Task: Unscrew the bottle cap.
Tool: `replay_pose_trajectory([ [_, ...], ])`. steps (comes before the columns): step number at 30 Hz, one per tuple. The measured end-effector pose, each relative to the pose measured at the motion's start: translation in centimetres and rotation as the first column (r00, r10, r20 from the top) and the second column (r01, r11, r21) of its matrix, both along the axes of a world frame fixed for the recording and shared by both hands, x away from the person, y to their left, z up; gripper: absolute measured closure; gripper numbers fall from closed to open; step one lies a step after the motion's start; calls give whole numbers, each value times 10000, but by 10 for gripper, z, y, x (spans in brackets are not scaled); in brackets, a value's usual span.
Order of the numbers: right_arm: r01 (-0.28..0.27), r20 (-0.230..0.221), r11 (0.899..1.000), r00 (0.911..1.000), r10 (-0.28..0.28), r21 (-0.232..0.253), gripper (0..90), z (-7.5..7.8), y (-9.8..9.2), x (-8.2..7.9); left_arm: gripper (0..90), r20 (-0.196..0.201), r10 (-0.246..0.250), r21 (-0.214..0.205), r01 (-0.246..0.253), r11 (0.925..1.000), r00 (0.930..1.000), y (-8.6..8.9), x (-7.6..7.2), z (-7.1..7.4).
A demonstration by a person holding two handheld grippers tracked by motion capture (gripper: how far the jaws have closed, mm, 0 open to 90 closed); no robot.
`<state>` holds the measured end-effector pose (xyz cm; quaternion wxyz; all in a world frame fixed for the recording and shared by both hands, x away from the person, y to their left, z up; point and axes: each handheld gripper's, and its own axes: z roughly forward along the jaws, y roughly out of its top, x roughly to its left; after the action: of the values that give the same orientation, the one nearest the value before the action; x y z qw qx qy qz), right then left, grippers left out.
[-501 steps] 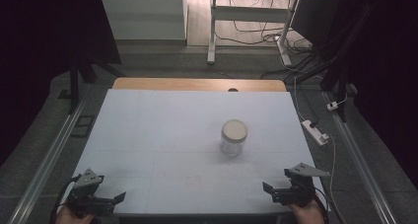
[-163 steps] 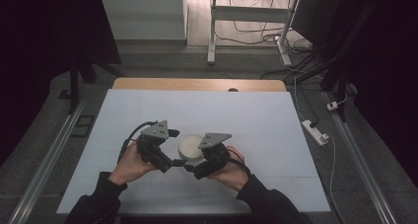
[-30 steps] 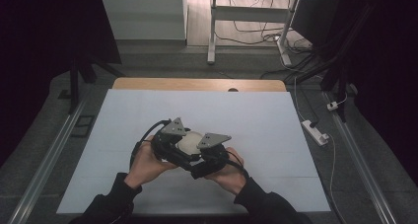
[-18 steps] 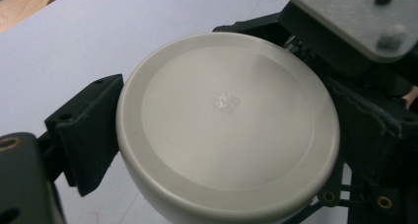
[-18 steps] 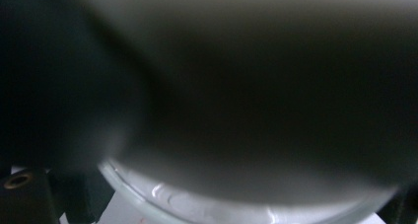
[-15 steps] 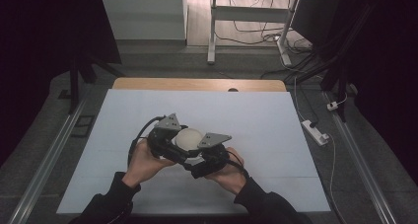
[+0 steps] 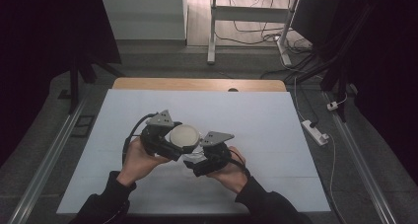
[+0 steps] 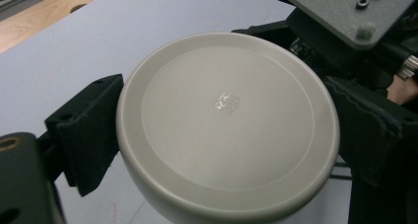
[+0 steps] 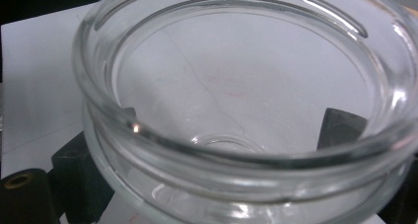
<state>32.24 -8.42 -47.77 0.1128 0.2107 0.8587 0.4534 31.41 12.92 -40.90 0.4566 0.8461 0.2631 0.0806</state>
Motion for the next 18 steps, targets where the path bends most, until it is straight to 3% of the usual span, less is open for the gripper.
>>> replay_pose_trajectory([
  [18, 484, 104, 9987, 9988, -486, 144, 66, 5, -13, 12, 79, 64, -30, -111, 31, 9999, 10000, 11, -9, 1],
])
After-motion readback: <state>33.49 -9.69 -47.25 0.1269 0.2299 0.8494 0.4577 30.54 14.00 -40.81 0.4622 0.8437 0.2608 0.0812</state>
